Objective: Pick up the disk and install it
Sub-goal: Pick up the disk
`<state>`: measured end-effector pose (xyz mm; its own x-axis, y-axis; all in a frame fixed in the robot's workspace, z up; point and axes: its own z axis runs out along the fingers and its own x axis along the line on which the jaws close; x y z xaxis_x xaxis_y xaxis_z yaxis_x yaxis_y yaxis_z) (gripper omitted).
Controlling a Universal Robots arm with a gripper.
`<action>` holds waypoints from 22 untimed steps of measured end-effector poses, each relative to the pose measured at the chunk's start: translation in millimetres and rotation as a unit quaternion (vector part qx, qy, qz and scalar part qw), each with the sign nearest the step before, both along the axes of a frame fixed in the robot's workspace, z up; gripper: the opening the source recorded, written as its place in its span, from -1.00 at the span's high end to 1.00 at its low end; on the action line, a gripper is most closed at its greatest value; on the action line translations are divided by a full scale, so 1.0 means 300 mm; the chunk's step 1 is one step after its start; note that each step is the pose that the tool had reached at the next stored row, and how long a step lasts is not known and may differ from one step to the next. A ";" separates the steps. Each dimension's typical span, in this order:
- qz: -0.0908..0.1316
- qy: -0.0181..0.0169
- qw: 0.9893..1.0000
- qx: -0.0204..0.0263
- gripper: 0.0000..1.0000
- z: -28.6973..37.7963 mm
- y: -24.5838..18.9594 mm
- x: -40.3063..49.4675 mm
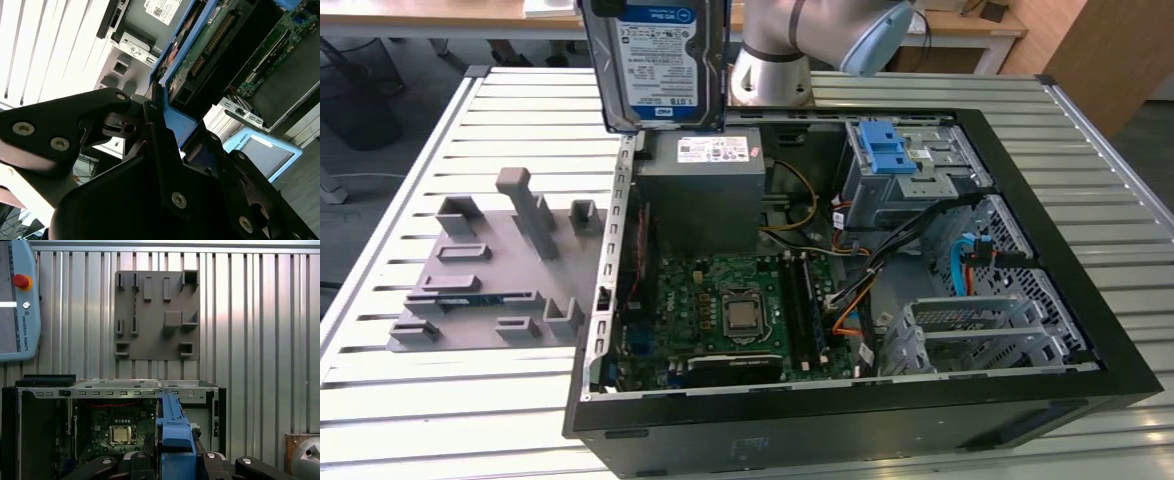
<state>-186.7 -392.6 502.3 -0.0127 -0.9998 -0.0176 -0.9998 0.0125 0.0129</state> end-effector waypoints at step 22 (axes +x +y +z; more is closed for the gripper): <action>0.000 0.004 1.000 0.000 0.27 0.000 -0.017 0.162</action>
